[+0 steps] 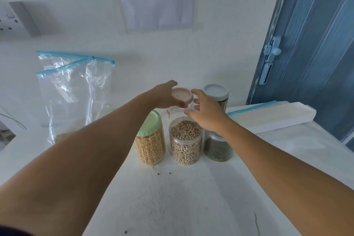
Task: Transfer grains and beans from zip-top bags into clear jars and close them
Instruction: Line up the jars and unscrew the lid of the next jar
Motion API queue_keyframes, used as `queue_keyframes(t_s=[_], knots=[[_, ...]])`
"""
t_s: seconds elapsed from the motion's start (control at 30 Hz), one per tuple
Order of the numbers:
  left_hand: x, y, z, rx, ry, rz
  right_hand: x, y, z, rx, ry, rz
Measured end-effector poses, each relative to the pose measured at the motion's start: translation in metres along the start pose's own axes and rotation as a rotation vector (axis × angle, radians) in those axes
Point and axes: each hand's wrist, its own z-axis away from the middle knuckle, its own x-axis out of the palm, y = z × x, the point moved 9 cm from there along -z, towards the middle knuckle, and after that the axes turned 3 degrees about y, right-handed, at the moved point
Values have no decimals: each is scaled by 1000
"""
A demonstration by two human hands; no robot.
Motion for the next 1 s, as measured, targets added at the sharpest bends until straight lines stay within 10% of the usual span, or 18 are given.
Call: queue_keyframes(t_s=[1.0], knots=[[-20, -32, 12, -58, -70, 85, 6, -12, -19, -77, 43, 220]])
